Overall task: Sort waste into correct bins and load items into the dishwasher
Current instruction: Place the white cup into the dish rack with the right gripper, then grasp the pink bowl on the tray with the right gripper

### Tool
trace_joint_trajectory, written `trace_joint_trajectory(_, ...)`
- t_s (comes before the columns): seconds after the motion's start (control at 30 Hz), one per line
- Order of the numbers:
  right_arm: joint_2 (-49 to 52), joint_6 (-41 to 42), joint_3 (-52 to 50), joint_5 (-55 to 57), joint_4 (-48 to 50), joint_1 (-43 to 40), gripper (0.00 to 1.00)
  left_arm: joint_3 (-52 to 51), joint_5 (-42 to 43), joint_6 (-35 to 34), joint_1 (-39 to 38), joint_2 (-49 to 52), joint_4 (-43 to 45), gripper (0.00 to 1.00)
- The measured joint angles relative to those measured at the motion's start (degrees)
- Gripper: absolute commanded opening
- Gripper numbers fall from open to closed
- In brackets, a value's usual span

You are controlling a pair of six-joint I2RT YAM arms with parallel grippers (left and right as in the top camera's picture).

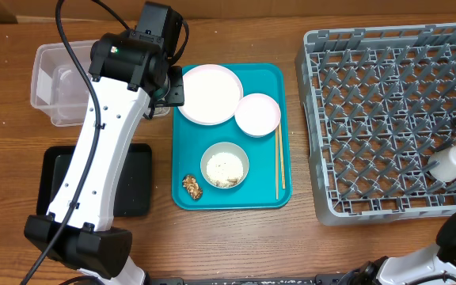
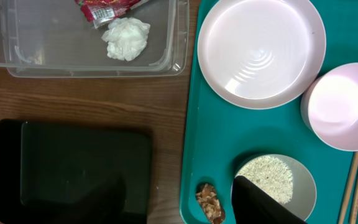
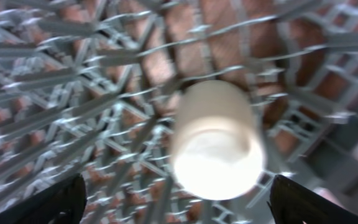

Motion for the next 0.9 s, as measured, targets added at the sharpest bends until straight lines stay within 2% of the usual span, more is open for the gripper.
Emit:
trace_joint_trajectory(0.23,-0.4,-7.5,1.1,-17.6,2.0,3.3,0.88,0.0,0.1,-0.2,0.0,0.0,-0.2,0.68)
trace_joint_trajectory(0.37,-3.4,-11.5,3.0,-21.7,3.3,12.6,0.88,0.0,0.2,-0.3,0.0,0.0,-0.3,0.68)
trace_joint_trajectory(0.4,-4.9,-12.7,3.4,-22.7,3.6,17.4,0.88,0.0,0.2,-0.4,0.0,0.0,-0.5,0.68)
trace_joint_trajectory(0.53,-5.4,-14.6,3.8,-22.2,4.0,29.7,0.87,0.0,0.2,-0.4,0.0,0.0,-0.7,0.68)
trace_joint_trajectory(0.63,-4.6,-15.1,3.8,-20.2,4.8,38.8,0.82,0.0,0.2,-0.4,0.0,0.0,-0.7,0.68)
trace_joint_trajectory(0.8,-1.4,-14.3,3.8,-16.3,6.1,47.4,0.78,0.0,0.2,-0.4,0.0,0.0,-0.7,0.68)
trace_joint_trajectory(0.9,1.7,-12.9,3.8,-13.9,6.4,50.7,0.71,0.0,0.2,-0.4,0.0,0.0,-0.7,0.68)
